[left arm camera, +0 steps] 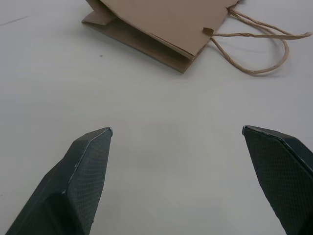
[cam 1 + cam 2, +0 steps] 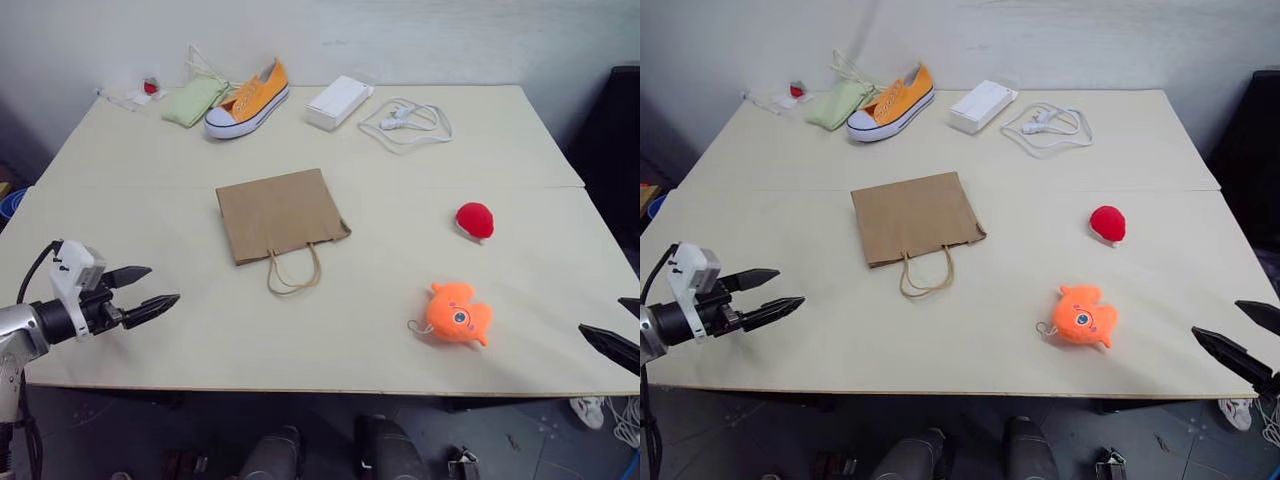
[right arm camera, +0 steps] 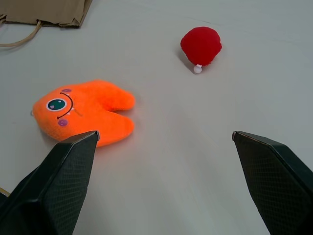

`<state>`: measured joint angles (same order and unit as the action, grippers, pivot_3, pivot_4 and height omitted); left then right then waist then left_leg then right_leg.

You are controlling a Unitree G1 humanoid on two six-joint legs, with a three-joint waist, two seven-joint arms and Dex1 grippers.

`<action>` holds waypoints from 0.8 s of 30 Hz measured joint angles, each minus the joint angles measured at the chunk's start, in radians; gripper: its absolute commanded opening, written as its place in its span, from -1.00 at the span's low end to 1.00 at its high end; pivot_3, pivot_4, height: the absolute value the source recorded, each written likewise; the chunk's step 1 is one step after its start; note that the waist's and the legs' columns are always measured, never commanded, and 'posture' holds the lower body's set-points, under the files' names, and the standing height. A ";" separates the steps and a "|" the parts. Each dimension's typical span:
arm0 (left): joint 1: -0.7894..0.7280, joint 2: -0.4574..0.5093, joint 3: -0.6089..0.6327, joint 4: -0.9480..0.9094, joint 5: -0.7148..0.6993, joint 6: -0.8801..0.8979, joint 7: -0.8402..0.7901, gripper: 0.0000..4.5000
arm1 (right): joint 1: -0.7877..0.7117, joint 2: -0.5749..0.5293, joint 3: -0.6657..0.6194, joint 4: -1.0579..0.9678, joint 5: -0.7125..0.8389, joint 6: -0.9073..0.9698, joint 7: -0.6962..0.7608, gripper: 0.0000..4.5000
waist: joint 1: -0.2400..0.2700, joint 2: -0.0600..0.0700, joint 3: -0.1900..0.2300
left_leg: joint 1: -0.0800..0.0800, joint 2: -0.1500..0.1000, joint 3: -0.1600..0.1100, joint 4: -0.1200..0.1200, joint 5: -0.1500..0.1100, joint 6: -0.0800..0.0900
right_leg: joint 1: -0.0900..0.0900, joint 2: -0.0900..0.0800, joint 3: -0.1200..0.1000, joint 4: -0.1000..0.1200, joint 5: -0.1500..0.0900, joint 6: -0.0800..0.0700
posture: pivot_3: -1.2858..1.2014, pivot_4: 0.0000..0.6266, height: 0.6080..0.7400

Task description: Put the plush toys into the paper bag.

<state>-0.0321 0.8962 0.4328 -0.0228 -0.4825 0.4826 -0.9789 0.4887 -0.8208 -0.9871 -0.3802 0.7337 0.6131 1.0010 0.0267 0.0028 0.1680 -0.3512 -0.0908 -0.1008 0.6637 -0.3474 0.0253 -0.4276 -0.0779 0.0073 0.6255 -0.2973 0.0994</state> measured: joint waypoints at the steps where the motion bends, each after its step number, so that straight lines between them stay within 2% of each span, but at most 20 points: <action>1: -0.004 0.014 -0.017 0.001 0.011 -0.012 -0.013 0.98 | -0.003 0.001 0.000 -0.015 -0.002 -0.004 -0.013 0.98 | 0.000 0.000 0.000 | 0.000 0.000 0.000 0.000 0.000 0.000 | 0.000 0.000 0.000 0.000 0.000 0.000 | 0.03 -0.52 1.00; 7: -0.127 0.052 -0.135 0.027 0.040 -0.076 -0.114 0.98 | -0.006 -0.002 -0.002 -0.116 0.046 0.031 -0.032 0.98 | 0.003 0.000 0.000 | 0.000 0.000 0.000 0.000 0.000 0.000 | 0.000 0.000 -0.001 0.000 0.000 0.000 | 0.03 -0.52 1.00; 11: -0.333 0.086 -0.307 0.094 0.145 -0.238 -0.248 0.98 | -0.035 -0.080 0.021 -0.254 0.130 0.093 -0.034 0.98 | 0.001 0.000 0.000 | 0.000 0.000 0.000 0.001 0.000 0.000 | 0.000 0.000 -0.001 0.000 0.000 0.001 | 0.03 -0.52 1.00; 13: -0.434 0.075 -0.385 0.150 0.190 -0.307 -0.302 0.98 | -0.054 -0.116 0.056 -0.318 0.169 0.110 -0.033 0.98 | -0.001 -0.001 0.000 | -0.001 0.000 0.000 0.001 0.000 0.000 | 0.000 0.000 -0.001 0.000 0.000 0.001 | 0.03 -0.52 1.00; 16: -0.586 0.004 -0.498 0.288 0.274 -0.440 -0.369 0.98 | -0.108 -0.157 0.158 -0.389 0.212 0.121 -0.038 0.98 | -0.001 -0.001 0.000 | -0.002 -0.001 0.000 0.003 0.000 0.000 | -0.001 0.001 -0.002 0.001 0.001 0.001 | 0.03 -0.52 1.00; 19: -0.670 -0.068 -0.584 0.399 0.349 -0.575 -0.405 0.98 | -0.194 -0.178 0.254 -0.425 0.234 0.122 -0.067 0.98 | -0.002 -0.005 0.002 | -0.003 -0.001 0.000 0.004 0.001 0.001 | -0.001 0.000 -0.002 0.000 0.001 0.002 | 0.03 -0.52 1.00; 22: -0.742 -0.145 -0.620 0.509 0.377 -0.654 -0.421 0.75 | -0.279 -0.182 0.326 -0.426 0.239 0.122 -0.119 1.00 | 0.000 -0.010 0.005 | -0.004 -0.001 -0.001 0.006 0.001 0.001 | -0.002 0.000 -0.003 0.001 0.001 0.002 | 0.03 -0.52 1.00; 24: -0.799 -0.196 -0.638 0.576 0.397 -0.708 -0.420 0.48 | -0.317 -0.181 0.383 -0.427 0.236 0.122 -0.152 1.00 | 0.002 -0.012 0.006 | -0.005 -0.001 -0.001 0.009 0.001 0.001 | -0.002 0.000 -0.004 0.001 0.001 0.002 | 0.03 -0.52 1.00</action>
<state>-0.8308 0.7007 -0.2056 0.5531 -0.0856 -0.2253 -1.3992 0.1716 -1.0022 -0.6042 -0.8070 0.9696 0.7351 0.8486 0.0285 -0.0087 0.1739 -0.3565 -0.0915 -0.1021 0.6725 -0.3468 0.0263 -0.4298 -0.0775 0.0035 0.6266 -0.2962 0.1014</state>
